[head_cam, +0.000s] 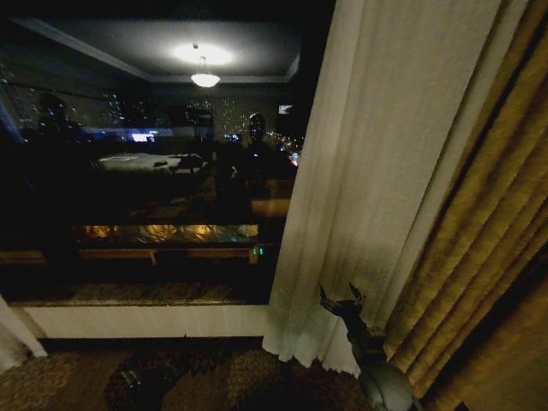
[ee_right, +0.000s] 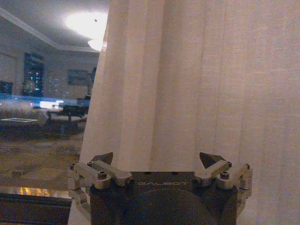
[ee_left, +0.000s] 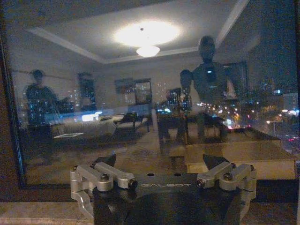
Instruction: Open the curtains by pulling them apart, changing their state from closed to fully open.
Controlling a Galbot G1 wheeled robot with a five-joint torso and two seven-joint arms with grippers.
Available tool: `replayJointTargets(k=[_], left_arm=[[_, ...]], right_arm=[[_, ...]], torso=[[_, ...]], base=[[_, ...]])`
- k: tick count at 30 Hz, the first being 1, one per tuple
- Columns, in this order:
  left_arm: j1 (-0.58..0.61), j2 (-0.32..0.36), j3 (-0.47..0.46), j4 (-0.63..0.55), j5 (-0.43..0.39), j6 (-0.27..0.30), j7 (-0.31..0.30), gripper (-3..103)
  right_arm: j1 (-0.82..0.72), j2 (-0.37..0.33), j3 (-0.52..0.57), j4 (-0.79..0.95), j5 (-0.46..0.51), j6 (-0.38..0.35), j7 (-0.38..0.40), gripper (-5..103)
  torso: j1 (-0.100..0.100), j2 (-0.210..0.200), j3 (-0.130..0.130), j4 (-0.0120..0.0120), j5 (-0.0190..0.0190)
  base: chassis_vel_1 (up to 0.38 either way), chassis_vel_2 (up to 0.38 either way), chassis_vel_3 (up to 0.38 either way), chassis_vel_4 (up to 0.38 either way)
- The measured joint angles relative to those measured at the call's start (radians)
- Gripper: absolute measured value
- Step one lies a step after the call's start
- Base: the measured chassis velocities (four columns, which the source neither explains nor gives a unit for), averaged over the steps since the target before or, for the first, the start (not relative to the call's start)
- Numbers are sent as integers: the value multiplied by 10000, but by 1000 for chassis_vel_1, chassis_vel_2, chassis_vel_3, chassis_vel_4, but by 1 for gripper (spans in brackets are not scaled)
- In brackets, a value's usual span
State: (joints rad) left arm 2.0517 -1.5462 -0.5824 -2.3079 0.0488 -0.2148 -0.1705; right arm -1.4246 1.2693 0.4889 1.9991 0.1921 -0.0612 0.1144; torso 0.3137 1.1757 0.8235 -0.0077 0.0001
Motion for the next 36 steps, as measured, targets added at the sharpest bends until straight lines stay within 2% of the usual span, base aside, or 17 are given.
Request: replayJointTargets(k=[16, 22, 25, 31, 36], left_arm=[[58, 3, -79, 70, -8, -121, -22, 100], [-27, 20, -97, 97, -14, -80, -22, 100], [-83, 3, -152, 132, -62, -64, -22, 100], [-340, 12, -338, 464, -156, -21, -19, 100], [-442, 9, -348, 554, -265, 86, -12, 100]], right_arm=[[48, 91, -178, -54, -269, -23, -89, 100], [52, 109, -203, -72, -256, -250, -354, 100], [57, 100, -278, 19, -60, -375, -514, 100], [226, 68, -571, 418, 791, -1178, -589, 100], [770, 86, -1011, 57, 971, -1261, -432, 100]], torso=[[1, -1, 1, 1, 1], [1, -1, 1, 1, 1], [1, -1, 1, 1, 1], [0, 0, 0, 1, 0], [0, 0, 1, 1, -1]], base=[[-80, 80, 76, -69], [-44, 47, 40, -50], [0, 0, 0, 0], [0, 0, 0, 0], [0, 0, 0, 0]])
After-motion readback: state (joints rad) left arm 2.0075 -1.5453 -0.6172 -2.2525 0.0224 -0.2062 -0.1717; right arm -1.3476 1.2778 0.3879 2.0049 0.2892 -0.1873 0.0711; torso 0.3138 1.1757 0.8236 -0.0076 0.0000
